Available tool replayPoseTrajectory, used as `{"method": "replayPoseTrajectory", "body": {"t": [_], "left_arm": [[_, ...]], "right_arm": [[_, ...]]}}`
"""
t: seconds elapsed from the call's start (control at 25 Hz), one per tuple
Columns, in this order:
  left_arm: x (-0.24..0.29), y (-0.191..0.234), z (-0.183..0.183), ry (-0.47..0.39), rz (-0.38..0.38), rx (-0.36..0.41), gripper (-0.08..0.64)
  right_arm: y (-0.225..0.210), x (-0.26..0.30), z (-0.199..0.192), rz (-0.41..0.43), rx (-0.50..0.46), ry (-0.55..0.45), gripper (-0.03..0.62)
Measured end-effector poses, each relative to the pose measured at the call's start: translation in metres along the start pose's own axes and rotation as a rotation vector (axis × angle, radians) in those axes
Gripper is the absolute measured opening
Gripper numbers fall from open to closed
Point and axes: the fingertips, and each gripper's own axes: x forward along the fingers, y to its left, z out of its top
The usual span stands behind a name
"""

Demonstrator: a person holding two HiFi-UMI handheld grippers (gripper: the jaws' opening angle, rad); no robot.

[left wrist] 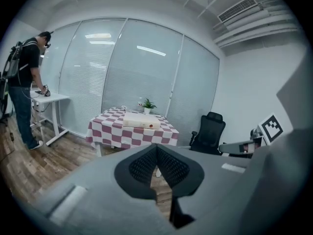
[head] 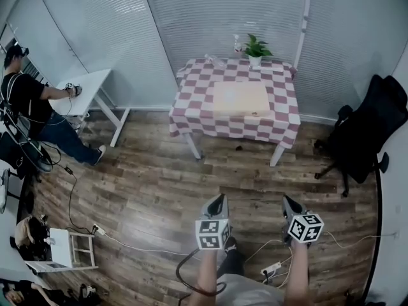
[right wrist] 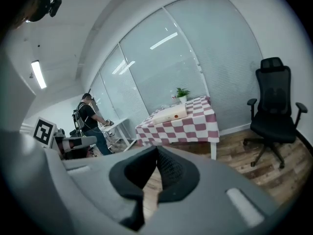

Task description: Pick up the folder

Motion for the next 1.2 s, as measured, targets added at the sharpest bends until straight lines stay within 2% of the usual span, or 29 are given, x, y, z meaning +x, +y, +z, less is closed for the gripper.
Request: {"method": "replayPoseTrajectory", "body": {"t": [0.12,0.24,0.32,0.52,0.6,0.76,0.96,1.2], "left_arm": [[0.015,0.02,0.005,0.006,0.04,0.002,0.008],[0.036,0.036,0.022,0.008,0.044,0.052,0.007],[0.048,0.045,0.033,0.005,0.041,0.058,0.008],[0.081,0.063,0.042,0.042,0.013,0.033,0.007],[0.09,0.065,0.036,0.059,-0.012,0.005,0.008],[0.103,0.082,0.055,0.008,0.006,-0.031,0.008],[0.112,0.071,0.072,-0.012,-0.018,-0.001,0.008],[0.131,0.069,0.079,-0.021,-0.009,0.019,0.008]], "right_arm": [[0.009,0.019,-0.005,0.002,0.004,0.051,0.0],[0.007,0.039,0.019,-0.004,0.008,0.012,0.0],[0.003,0.055,0.038,-0.013,0.021,-0.02,0.0],[-0.003,0.087,0.071,-0.024,0.012,-0.039,0.0],[-0.005,0.089,0.071,-0.035,-0.004,-0.028,0.0],[-0.003,0.101,0.081,-0.046,-0.024,-0.034,0.0],[-0.019,0.097,0.097,-0.074,-0.007,-0.066,0.001],[-0.039,0.115,0.11,-0.072,0.004,-0.073,0.0]]}}
